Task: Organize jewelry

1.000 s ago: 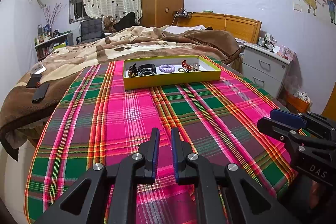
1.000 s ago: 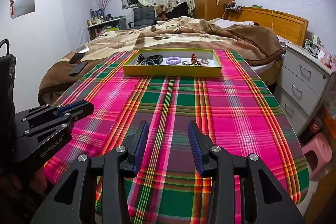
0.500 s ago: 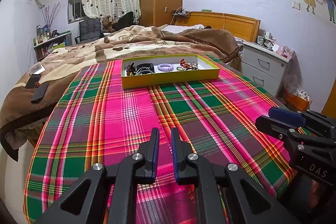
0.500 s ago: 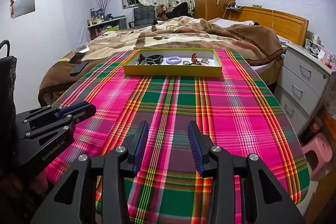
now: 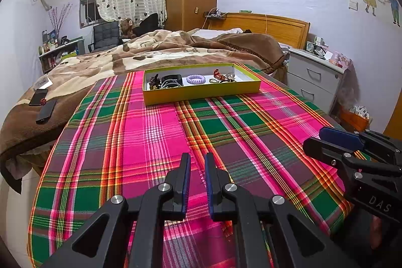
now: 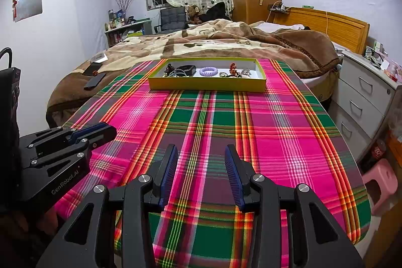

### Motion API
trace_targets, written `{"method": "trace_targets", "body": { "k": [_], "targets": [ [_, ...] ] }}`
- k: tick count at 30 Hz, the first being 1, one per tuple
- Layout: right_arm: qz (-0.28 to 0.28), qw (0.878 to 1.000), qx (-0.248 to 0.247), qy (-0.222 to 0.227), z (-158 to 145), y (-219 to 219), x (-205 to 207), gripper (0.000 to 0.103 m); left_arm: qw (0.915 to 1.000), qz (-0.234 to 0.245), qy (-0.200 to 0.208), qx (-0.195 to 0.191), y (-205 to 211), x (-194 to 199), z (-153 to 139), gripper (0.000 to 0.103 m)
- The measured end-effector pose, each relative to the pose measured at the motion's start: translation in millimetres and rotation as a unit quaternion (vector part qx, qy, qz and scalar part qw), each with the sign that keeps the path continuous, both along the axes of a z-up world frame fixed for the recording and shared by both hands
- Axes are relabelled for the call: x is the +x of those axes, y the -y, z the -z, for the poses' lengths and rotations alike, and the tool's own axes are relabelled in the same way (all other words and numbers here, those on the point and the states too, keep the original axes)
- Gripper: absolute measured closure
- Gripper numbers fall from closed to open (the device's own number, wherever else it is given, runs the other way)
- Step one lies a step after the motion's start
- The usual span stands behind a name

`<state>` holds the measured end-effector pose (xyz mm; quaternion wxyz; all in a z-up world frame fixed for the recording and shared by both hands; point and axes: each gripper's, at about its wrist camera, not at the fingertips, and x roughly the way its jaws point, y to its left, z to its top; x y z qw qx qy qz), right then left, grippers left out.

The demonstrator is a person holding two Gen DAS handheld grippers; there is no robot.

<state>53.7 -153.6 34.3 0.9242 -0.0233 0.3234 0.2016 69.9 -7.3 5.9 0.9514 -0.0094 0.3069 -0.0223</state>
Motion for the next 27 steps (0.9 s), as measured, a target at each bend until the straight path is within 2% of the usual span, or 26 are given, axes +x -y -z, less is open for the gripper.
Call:
{"method": "trace_targets", "body": {
  "k": [27],
  "targets": [
    [0.000, 1.000, 0.000, 0.000, 0.0, -0.4, -0.3, 0.063, 1.0000, 0.004, -0.001, 0.001, 0.4, 0.7, -0.4, 0.093]
  ]
}}
